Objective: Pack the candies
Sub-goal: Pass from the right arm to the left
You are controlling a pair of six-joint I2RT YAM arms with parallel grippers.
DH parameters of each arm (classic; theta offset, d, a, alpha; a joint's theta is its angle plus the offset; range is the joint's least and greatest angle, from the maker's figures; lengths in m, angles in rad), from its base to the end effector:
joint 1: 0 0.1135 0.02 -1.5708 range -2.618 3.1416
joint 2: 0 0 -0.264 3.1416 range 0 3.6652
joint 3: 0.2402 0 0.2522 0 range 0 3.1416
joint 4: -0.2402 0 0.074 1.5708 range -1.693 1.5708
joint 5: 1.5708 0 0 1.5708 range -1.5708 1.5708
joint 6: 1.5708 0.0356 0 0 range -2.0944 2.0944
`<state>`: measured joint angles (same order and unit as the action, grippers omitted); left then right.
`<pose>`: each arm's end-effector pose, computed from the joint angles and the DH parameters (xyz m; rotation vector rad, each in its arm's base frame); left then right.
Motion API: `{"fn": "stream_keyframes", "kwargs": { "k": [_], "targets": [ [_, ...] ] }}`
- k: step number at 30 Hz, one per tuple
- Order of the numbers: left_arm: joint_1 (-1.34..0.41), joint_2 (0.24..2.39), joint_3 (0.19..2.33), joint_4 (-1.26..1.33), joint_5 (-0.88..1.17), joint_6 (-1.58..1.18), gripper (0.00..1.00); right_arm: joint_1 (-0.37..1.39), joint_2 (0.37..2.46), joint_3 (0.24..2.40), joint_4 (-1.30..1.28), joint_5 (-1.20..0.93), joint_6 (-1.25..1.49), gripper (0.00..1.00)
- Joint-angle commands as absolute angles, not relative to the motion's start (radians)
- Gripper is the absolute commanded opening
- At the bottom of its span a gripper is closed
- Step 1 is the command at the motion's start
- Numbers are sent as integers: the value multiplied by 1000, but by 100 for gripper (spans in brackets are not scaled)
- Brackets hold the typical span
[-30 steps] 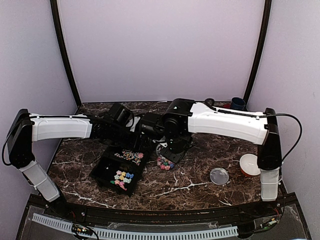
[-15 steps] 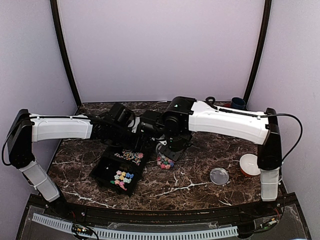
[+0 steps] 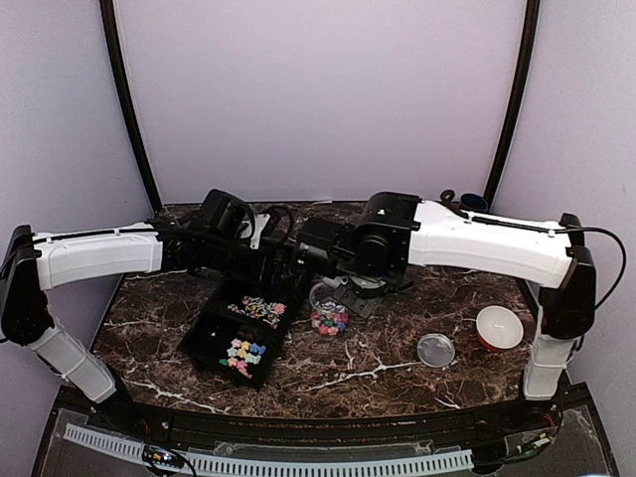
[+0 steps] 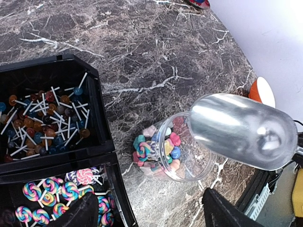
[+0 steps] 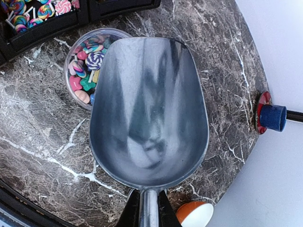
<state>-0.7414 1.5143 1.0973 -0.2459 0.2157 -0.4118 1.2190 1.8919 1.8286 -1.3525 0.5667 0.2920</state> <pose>0.2449 -0.2346 0.2658 0.5095 2.3045 -0.8409 0.1446 0.3385 0.3056 -1.1152 2.3635 -0.4147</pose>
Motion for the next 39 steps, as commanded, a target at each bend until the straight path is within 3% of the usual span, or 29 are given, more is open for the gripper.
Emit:
{"fn": "stream_keyframes", "kwargs": {
  "k": [1,9,18,32,39],
  "targets": [
    [-733,1452,1148,-288,237,-395,79,1254,1766,1727,-1178,640,263,0],
    [-733,1414,1172,-270,379,-389,78,1285,1522,1379,-706,625,73,0],
    [-735,1428,1136,-203,554,-414,75,1324,1413,1125,-329,595,-86,0],
    [-736,1438,1094,-179,546,-417,66,1356,1311,962,-61,618,-185,0],
    [-736,1443,1083,-131,607,-430,53,1360,1321,921,20,583,-239,0]
  ]
}}
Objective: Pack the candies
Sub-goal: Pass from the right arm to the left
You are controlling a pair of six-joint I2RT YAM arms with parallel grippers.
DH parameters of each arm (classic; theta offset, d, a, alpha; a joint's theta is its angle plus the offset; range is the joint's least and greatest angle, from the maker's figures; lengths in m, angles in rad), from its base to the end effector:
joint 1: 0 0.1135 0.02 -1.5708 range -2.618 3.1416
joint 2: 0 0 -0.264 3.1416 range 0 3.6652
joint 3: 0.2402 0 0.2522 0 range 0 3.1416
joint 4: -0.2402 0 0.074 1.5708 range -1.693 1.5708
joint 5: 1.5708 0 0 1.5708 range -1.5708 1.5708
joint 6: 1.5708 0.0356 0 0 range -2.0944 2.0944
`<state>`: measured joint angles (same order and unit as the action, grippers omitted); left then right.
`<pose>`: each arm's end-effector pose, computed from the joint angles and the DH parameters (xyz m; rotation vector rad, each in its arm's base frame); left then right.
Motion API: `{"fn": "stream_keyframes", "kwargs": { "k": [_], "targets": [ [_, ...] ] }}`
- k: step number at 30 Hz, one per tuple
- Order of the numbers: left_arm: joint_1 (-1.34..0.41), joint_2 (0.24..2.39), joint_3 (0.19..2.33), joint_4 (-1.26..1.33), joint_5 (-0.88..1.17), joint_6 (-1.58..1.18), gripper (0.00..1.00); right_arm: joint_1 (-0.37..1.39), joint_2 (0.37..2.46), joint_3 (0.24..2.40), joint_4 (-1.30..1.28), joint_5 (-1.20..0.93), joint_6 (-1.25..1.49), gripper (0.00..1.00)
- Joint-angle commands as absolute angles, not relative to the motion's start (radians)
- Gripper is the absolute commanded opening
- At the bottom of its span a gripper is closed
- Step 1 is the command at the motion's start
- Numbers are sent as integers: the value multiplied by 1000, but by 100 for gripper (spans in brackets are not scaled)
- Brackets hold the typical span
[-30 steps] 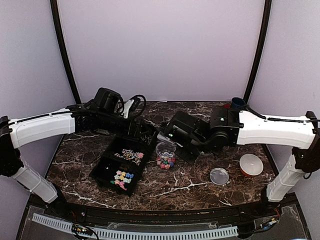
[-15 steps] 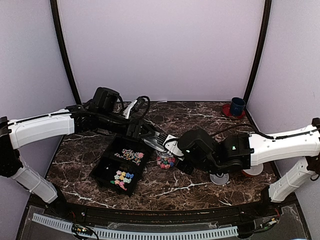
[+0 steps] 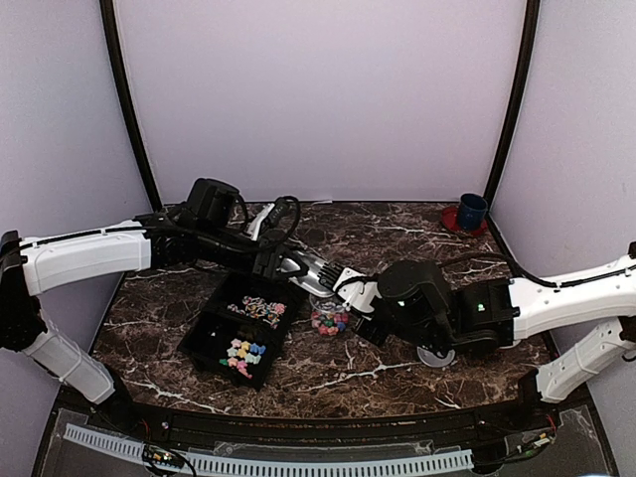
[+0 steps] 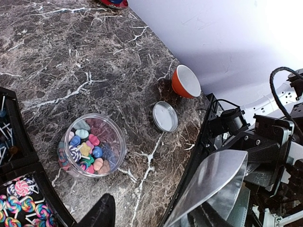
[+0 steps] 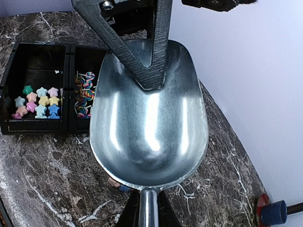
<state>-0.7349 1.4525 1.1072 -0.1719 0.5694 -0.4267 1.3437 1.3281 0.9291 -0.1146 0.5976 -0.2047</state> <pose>0.2320 -0.2355 0.2978 0.7192 2.1506 -1.2604 0.0861 0.2836 0.2791 -1.1178 1.6472 0.1088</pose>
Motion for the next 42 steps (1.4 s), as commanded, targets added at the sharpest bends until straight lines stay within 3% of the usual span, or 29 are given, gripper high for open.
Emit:
{"fn": "stream_keyframes", "kwargs": {
  "k": [1,11,22,32,42],
  "targets": [
    [-735,1443,1079,-120,619,-433,50,1362,1328,921,25,582,-244,0],
    [-735,1439,1048,-53,679,-468,1,1364,1347,879,122,604,-283,0],
    [-733,1445,1031,-29,685,-501,0,1364,1267,781,265,552,-323,31],
    [-722,1435,1000,45,733,-548,0,1365,1285,753,313,545,-350,26],
    [-707,1422,987,37,771,-541,0,1367,1226,729,273,549,-349,28]
  ]
}}
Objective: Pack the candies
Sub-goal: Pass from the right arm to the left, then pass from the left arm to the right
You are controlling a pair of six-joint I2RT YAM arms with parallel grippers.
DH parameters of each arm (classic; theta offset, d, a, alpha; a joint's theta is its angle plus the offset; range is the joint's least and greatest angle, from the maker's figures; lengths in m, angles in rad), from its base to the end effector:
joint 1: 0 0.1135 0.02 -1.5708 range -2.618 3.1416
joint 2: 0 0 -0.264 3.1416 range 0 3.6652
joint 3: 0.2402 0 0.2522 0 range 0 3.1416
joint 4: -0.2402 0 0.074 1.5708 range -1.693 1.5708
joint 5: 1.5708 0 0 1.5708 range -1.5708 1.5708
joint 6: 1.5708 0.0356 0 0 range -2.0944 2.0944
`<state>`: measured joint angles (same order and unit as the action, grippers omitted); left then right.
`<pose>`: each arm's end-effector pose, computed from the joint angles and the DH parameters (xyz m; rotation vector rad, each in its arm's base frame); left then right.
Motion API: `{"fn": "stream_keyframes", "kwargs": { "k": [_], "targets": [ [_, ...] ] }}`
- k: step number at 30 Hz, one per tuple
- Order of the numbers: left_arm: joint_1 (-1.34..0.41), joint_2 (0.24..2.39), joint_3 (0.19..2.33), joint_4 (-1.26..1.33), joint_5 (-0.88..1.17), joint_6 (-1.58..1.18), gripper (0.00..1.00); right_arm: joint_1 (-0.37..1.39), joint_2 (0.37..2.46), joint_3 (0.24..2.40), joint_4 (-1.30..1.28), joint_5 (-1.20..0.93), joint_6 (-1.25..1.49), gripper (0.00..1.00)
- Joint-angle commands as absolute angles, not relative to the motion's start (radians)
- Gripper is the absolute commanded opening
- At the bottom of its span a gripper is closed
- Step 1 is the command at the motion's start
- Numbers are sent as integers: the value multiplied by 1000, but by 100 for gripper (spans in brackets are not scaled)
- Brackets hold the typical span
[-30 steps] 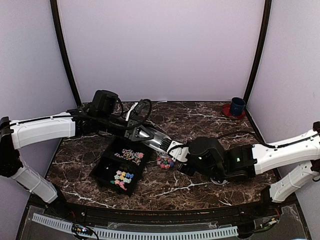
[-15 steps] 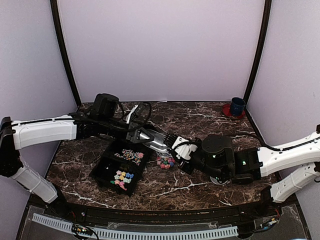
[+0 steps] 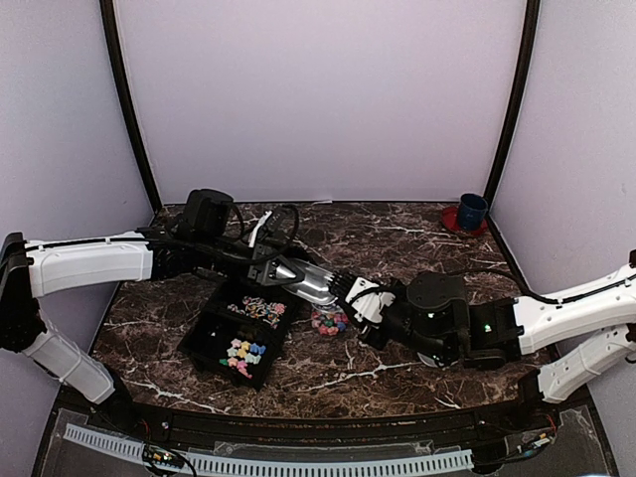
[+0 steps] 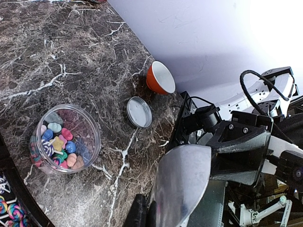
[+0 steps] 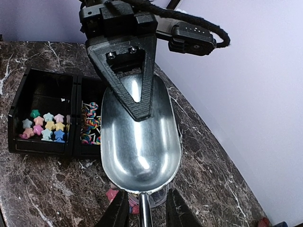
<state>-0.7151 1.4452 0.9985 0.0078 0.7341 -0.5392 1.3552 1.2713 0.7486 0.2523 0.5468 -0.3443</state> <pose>0.2295 -0.2309 0.2810 0.7187 2.1154 -1.4848 0.0790 0.2744 0.2676 -1.0781 1.4492 0.2171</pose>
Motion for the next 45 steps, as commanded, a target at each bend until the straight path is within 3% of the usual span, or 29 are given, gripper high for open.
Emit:
{"fn": "stream_keyframes", "kwargs": {
  "k": [1,13,28,32,38,40,45],
  "targets": [
    [-707,1423,986,38,772,-542,0,1368,1219,724,274,543,-351,28],
    [-707,1426,978,67,800,-560,0,1368,1257,732,269,549,-357,25],
    [-707,1430,954,106,824,-582,0,1368,1251,723,317,520,-362,10],
    [-707,1431,951,123,837,-591,0,1368,1263,726,327,511,-364,0],
    [-706,1423,950,118,834,-591,0,1368,1253,727,336,523,-344,0],
    [-705,1419,950,112,830,-586,8,1368,1239,724,338,536,-327,0],
    [-672,1394,947,77,806,-572,41,1364,1213,727,315,546,-289,0]
  ]
}}
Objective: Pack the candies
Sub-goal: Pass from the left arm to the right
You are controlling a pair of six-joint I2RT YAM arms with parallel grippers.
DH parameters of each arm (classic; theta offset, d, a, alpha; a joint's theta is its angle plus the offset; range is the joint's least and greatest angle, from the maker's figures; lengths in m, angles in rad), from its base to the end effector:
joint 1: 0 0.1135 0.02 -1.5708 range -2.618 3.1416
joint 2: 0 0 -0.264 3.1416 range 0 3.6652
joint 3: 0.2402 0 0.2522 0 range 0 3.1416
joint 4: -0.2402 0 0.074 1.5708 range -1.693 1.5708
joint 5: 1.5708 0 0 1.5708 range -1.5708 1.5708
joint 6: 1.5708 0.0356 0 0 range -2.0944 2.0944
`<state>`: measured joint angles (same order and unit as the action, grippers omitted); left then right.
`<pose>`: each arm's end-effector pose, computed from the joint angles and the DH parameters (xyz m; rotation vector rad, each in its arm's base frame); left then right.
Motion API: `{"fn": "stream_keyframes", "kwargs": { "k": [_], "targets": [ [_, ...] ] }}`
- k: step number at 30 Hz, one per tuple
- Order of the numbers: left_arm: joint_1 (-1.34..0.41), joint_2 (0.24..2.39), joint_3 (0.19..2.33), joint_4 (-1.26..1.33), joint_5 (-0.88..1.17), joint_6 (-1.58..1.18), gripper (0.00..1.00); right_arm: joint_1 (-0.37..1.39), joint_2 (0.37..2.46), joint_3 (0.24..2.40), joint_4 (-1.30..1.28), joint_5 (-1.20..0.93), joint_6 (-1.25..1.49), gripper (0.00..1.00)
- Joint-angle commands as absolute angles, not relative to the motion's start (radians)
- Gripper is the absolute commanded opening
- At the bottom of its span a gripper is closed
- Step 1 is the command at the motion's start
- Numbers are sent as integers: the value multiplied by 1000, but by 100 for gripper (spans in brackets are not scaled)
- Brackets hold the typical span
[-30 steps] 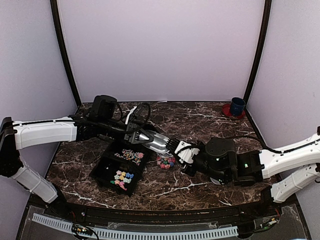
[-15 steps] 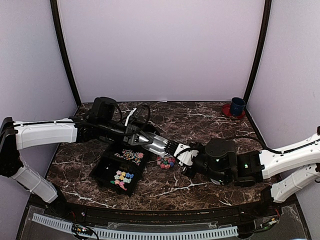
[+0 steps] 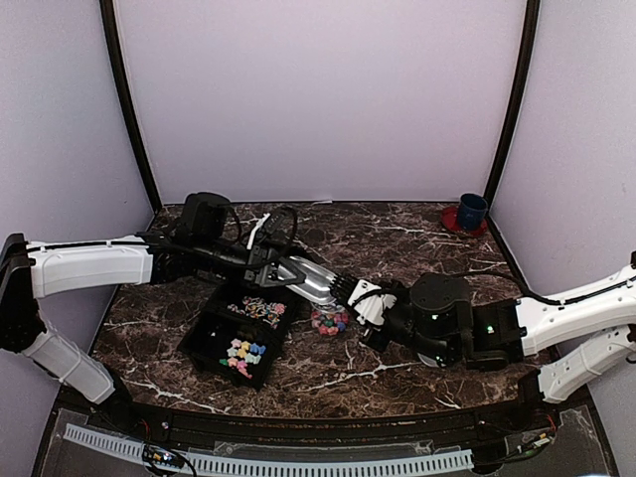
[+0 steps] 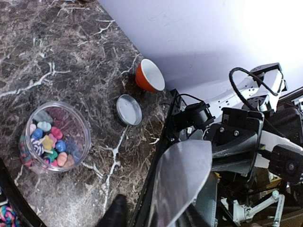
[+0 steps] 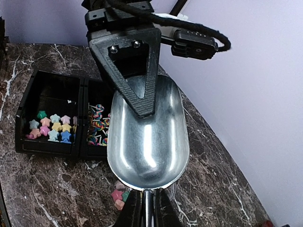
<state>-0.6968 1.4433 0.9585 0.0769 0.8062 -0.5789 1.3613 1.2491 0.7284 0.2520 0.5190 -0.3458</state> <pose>0.2302 -0.2261 0.2752 0.7237 2.0975 -1.5682 0.0755 0.2702 0.2663 -1.1012 1.4367 0.2456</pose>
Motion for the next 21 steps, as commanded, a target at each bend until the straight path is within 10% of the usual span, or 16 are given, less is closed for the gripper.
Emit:
{"fn": "stream_keyframes", "kwargs": {
  "k": [1,21],
  "targets": [
    [-655,1384,949,60,798,-563,47,1363,1212,730,307,546,-283,0],
    [-525,1292,1009,-439,239,-295,84,1223,1168,828,126,188,57,0]
  ]
}}
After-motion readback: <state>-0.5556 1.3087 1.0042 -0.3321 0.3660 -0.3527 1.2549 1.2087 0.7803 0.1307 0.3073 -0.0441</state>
